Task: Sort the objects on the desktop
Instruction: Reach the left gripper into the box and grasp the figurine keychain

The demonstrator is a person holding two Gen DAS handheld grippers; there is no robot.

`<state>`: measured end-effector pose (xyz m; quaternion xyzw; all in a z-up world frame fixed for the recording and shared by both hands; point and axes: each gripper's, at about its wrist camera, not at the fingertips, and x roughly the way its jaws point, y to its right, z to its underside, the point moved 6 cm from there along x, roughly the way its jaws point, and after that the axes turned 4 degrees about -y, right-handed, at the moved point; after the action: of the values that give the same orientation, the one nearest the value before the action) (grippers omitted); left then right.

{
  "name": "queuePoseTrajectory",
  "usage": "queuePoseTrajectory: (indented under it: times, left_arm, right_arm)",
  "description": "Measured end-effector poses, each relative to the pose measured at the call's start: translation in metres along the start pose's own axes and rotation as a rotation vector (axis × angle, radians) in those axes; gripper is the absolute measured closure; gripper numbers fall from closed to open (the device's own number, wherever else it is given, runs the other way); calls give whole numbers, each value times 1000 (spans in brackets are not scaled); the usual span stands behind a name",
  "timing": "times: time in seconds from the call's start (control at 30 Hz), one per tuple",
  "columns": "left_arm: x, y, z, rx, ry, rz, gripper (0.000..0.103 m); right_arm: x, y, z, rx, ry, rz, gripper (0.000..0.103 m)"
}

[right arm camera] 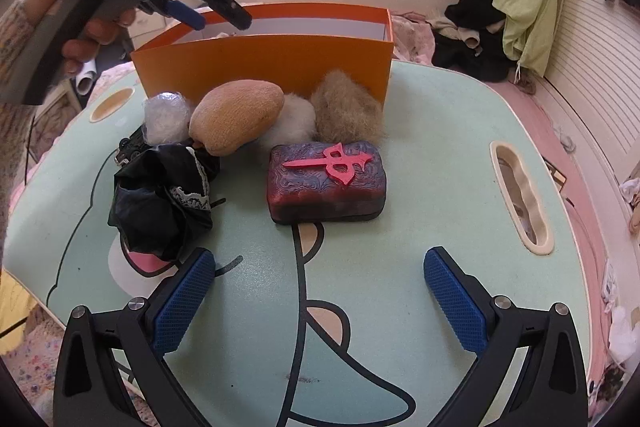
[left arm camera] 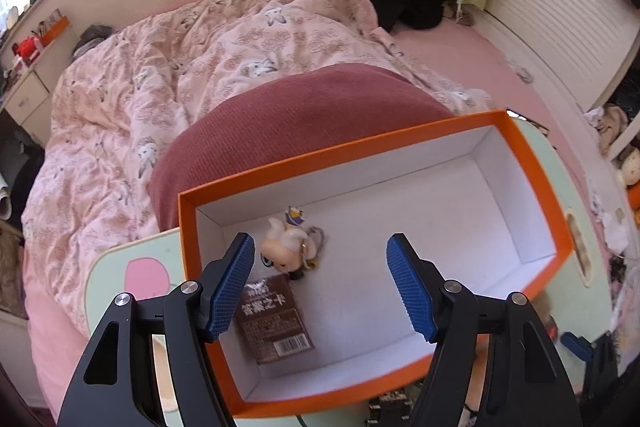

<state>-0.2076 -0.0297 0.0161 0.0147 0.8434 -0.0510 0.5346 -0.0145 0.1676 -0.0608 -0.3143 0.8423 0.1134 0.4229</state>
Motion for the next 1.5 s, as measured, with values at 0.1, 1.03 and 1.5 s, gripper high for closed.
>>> queuePoseTrajectory:
  times: [0.1, 1.03, 1.5]
  left_arm:
    - [15, -3, -2, -31, -44, -7, 34]
    - [-2, 3, -8, 21, -32, 112, 72]
    - [13, 3, -5, 37, -79, -25, 41]
  right_arm:
    - [-3, -1, -3, 1, 1, 1, 0]
    - [-3, -2, -6, 9, 6, 8, 0]
    - [-2, -2, -6, 18, 8, 13, 0]
